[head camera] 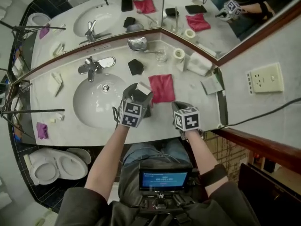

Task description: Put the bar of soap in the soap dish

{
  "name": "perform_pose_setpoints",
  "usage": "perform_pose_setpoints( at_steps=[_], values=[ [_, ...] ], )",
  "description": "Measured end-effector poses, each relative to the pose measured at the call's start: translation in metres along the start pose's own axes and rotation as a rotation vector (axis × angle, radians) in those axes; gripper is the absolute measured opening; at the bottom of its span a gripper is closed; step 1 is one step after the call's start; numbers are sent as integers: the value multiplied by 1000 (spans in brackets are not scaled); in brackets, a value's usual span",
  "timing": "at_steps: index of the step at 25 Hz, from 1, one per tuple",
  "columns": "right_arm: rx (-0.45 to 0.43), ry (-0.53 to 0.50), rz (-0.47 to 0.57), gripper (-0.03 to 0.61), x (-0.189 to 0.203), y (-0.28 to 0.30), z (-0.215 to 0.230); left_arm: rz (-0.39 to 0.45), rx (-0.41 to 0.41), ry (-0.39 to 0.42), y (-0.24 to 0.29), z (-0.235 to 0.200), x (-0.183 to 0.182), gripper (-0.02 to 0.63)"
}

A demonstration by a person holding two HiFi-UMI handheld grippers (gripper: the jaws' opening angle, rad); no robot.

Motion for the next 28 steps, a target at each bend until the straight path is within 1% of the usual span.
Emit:
perform_pose_setpoints(
  at_steps=[6, 12, 15, 21, 23, 28],
  values=[
    [-124, -150, -41, 17, -20, 30, -66, 11, -104, -44, -14, -60, 4, 322],
    [-192, -226, -43, 17, -44, 59, -109, 21, -148, -25, -4, -115, -5, 322],
    [-212, -237, -36, 17, -57, 73, -124, 27, -151, -9, 7, -139, -12, 322],
    [-242, -259, -42, 17, -68, 99, -142, 33, -138, 18, 39, -175, -22, 322],
    [-246, -267, -42, 17, -72, 108, -147, 38, -129, 23, 51, -185, -26, 322],
    [-255, -273, -33, 17, -82, 124, -159, 41, -99, 63, 84, -202, -38, 322]
  ],
)
Point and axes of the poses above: the fingertips, and each gripper's own axes: y forward along the fingers, z to its right, x out of its underside, the point moved 9 cm from there along -y, backward along the fingers, and after that the axes turned 8 degrees about y, right-handed, at the moved point
